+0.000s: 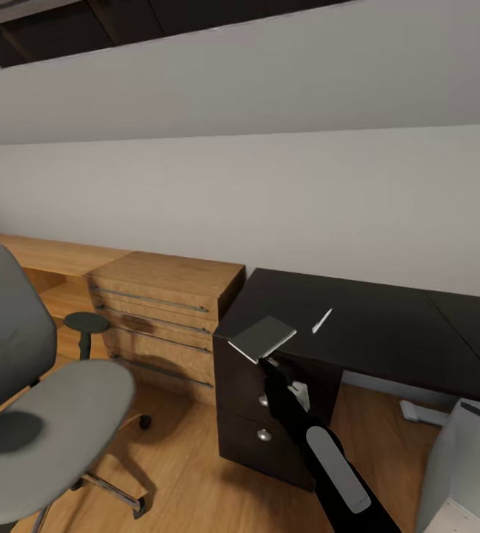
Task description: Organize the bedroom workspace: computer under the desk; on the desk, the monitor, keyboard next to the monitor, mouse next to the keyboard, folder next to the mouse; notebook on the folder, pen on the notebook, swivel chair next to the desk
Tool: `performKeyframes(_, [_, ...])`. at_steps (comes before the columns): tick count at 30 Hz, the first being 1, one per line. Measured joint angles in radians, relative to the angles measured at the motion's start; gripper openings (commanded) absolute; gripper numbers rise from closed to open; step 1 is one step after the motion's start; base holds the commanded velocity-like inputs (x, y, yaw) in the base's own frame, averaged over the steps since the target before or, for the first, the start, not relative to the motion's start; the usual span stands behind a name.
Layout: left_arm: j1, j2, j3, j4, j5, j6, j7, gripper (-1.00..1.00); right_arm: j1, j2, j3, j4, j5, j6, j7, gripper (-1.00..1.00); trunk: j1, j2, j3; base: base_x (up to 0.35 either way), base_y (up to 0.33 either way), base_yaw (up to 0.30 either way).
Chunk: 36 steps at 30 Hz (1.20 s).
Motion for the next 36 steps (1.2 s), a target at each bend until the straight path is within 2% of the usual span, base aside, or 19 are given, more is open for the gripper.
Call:
performKeyframes(13, [0.000,0.000,0.000,0.003,0.001,0.002,0.000,1.00,0.000,0.000,0.000,0.000,0.001,0.000,0.000,1.00,0.000,0.000,0.000,0.057,0.047,0.000])
performKeyframes(23, [0.000,0.000,0.000,0.003,0.001,0.003,0.000,1.00,0.000,0.000,0.000,0.000,0.002,0.000,0.000,1.00,-0.038,0.070,0.031,0.001,0.001,0.000])
performKeyframes(36, [0.000,-0.002,-0.002,0.006,0.002,0.000,0.000,1.00,0.000,0.000,0.000,0.000,0.002,0.000,0.001,1.00,-0.038,0.070,0.031,0.016,0.008,0.000])
